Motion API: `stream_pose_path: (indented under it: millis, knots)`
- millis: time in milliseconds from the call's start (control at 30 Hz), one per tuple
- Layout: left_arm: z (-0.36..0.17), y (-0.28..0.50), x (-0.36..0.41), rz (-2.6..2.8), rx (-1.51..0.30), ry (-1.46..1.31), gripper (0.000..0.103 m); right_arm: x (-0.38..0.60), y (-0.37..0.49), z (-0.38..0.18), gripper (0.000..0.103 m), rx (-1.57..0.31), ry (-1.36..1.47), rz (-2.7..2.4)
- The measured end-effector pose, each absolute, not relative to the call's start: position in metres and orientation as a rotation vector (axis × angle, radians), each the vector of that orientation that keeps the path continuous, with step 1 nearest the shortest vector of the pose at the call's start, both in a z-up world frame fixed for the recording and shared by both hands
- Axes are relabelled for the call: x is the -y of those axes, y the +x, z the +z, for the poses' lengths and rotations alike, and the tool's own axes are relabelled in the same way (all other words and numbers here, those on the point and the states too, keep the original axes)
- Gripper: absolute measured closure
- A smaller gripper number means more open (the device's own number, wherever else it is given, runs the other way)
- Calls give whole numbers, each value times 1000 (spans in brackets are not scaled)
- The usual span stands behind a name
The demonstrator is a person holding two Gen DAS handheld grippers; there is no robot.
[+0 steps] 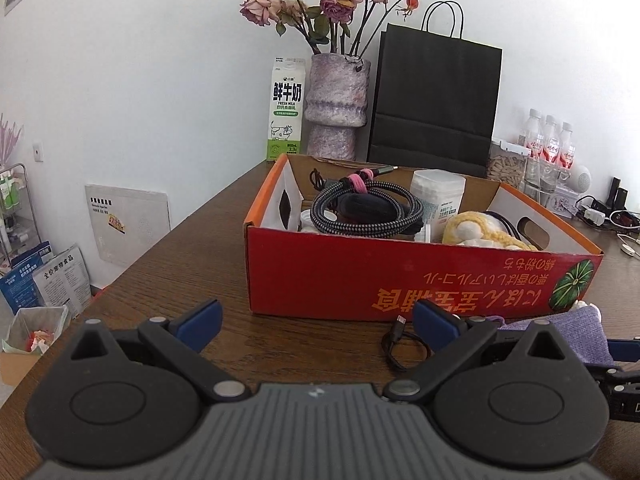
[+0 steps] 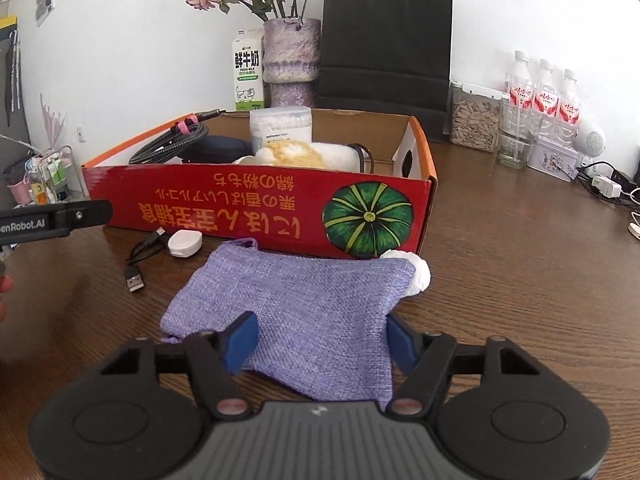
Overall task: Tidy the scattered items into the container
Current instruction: 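Grasp the purple pouch with the right tool while the left tool grasps the black USB cable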
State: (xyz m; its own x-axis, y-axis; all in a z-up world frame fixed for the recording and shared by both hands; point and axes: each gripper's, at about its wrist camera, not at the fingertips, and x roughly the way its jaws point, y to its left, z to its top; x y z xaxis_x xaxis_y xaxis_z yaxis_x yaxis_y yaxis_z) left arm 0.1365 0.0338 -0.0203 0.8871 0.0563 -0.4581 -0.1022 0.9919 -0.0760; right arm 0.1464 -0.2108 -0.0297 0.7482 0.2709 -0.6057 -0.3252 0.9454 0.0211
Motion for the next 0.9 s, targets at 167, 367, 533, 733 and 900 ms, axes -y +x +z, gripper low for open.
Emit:
stream_pose_path:
  millis: [167, 367, 533, 733, 900]
  knots:
    - [-20, 137, -33, 82, -479, -93, 0, 202, 137, -27, 95, -620, -134, 355]
    - [-21, 136, -25, 54, -490, -42, 0, 202, 122, -20, 97, -540, -132, 350]
    - [-23, 137, -9, 5, -517, 33, 0, 211, 110, -12, 97, -447, -104, 323]
    - [-29, 151, 2, -36, -585, 36, 5, 215, 110, -11, 97, -441, -85, 309]
    - [-35, 169, 5, -47, -658, 15, 30, 214, 110, -11, 97, -439, -89, 306]
